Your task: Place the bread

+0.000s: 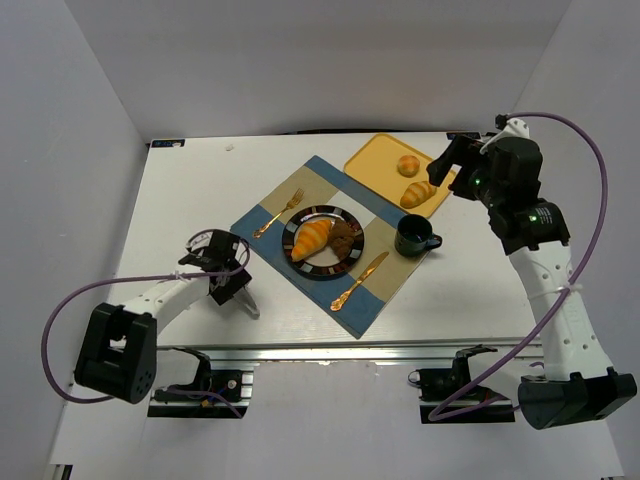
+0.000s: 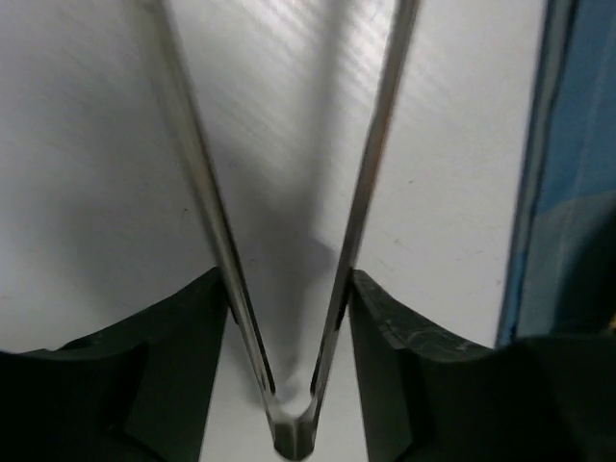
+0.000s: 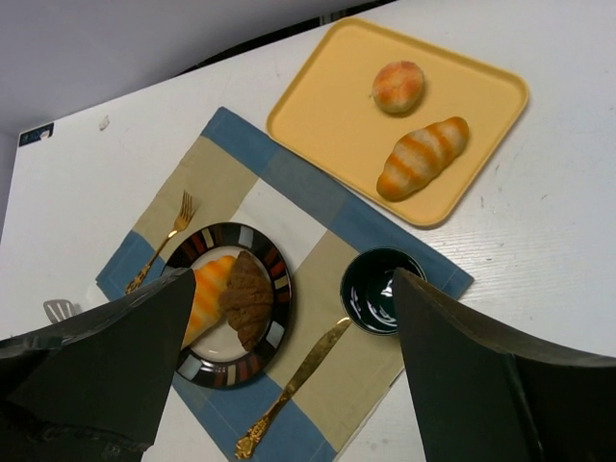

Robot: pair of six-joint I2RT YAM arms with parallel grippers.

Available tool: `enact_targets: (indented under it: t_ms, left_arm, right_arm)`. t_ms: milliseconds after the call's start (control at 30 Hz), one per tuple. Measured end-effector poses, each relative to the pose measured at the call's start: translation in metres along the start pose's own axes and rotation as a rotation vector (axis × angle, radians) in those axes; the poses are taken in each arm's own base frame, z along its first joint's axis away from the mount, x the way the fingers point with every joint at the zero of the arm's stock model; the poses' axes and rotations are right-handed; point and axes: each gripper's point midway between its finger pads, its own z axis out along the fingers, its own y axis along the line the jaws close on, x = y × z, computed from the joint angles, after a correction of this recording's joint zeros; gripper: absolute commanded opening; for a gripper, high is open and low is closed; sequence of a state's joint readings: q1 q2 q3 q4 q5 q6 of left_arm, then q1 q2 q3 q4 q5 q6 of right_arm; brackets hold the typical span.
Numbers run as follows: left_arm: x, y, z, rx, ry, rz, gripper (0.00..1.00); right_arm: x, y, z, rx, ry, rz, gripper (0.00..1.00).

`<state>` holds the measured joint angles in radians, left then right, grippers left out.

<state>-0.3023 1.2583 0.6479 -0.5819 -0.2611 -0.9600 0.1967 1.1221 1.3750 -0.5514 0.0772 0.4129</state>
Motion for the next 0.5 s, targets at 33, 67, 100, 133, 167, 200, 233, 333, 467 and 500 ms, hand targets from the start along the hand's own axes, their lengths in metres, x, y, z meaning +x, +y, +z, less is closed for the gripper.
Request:
enact_targets:
  t_ms: [33,67,100,133,167,200,233,333,467,500]
  left_arm:
    - [0.007,0.001,0.005,0.004,0.020,-0.006,0.68]
    - [0.013,0.004,0.009,0.002,0.038,-0.009,0.77]
    - [0.013,-0.001,0.009,0.020,0.038,-0.022,0.79]
    - [0.012,-0.006,0.009,0.043,0.035,-0.031,0.82]
    - [0.011,-0.010,0.009,0.059,0.035,-0.040,0.97]
    - [0.010,-0.013,0.009,0.071,0.034,-0.045,0.98]
    - [0.009,-0.017,0.007,0.090,0.032,-0.051,0.98]
    - [0.012,-0.019,0.004,0.093,0.056,-0.055,0.98]
    - [-0.007,-0.028,-0.029,0.102,0.044,-0.062,0.98]
    - [-0.021,-0.035,-0.047,0.126,0.010,-0.070,0.98]
  right_arm:
    - [0.003,0.000,0.001,-0.004,0.009,0.002,0.89]
    - [0.005,0.000,0.002,-0.006,0.015,0.003,0.89]
    - [0.007,0.001,0.004,-0.012,0.023,0.002,0.89]
    - [0.009,0.002,0.005,-0.021,0.033,0.002,0.89]
    - [0.011,0.004,0.006,-0.033,0.040,0.002,0.89]
    - [0.012,0.006,0.006,-0.045,0.048,0.002,0.89]
    - [0.014,0.008,0.007,-0.057,0.056,0.002,0.89]
    - [0.018,0.015,0.011,-0.094,0.089,0.002,0.89]
    - [0.014,0.025,0.024,-0.117,0.143,-0.002,0.89]
    - [0.013,0.027,0.027,-0.122,0.151,-0.004,0.89]
